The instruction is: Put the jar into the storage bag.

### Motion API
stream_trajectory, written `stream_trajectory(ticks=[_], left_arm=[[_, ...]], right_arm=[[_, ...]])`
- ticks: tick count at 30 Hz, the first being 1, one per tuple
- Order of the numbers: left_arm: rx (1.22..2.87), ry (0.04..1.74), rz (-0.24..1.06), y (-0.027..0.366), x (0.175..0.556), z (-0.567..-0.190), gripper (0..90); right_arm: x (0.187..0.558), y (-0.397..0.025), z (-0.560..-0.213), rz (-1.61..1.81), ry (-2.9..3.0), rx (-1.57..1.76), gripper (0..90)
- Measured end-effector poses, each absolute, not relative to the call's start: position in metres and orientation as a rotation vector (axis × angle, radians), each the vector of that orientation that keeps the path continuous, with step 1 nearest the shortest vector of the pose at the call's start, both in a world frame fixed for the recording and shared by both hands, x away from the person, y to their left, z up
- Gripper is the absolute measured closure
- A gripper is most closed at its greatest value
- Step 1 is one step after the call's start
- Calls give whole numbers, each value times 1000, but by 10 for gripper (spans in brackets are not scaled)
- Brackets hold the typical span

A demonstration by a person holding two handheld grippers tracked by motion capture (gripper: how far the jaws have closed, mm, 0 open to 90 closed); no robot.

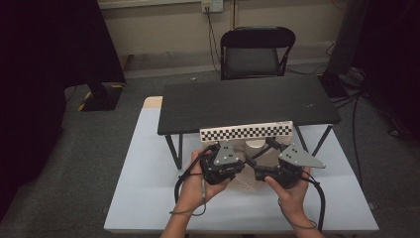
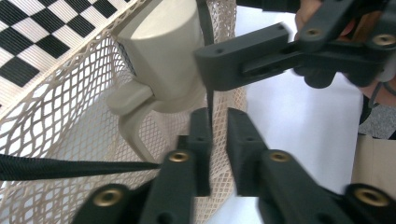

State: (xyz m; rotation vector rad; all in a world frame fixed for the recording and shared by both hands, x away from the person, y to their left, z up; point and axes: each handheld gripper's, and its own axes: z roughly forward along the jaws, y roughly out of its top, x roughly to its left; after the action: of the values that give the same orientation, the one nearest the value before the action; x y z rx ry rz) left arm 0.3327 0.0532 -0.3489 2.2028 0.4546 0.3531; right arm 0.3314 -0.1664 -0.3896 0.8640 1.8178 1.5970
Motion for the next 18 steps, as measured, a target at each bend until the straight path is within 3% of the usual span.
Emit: stream_trajectory(ticks=[7,8,12,18], left_arm=[[2217,365,325,48,329,-347,216],[2214,367,321,48,329,-347,216],[2191,378,254,52,329,-344,25],[2181,362,241,56,329,-342,36]], right_arm=[[330,-178,-383,1609,1826,862,31],[330,-181,-381,1631,1831,878,14],[332,-189,-378,1618,1869,896,0],[333,-193,-377,1615,1899,898,0]])
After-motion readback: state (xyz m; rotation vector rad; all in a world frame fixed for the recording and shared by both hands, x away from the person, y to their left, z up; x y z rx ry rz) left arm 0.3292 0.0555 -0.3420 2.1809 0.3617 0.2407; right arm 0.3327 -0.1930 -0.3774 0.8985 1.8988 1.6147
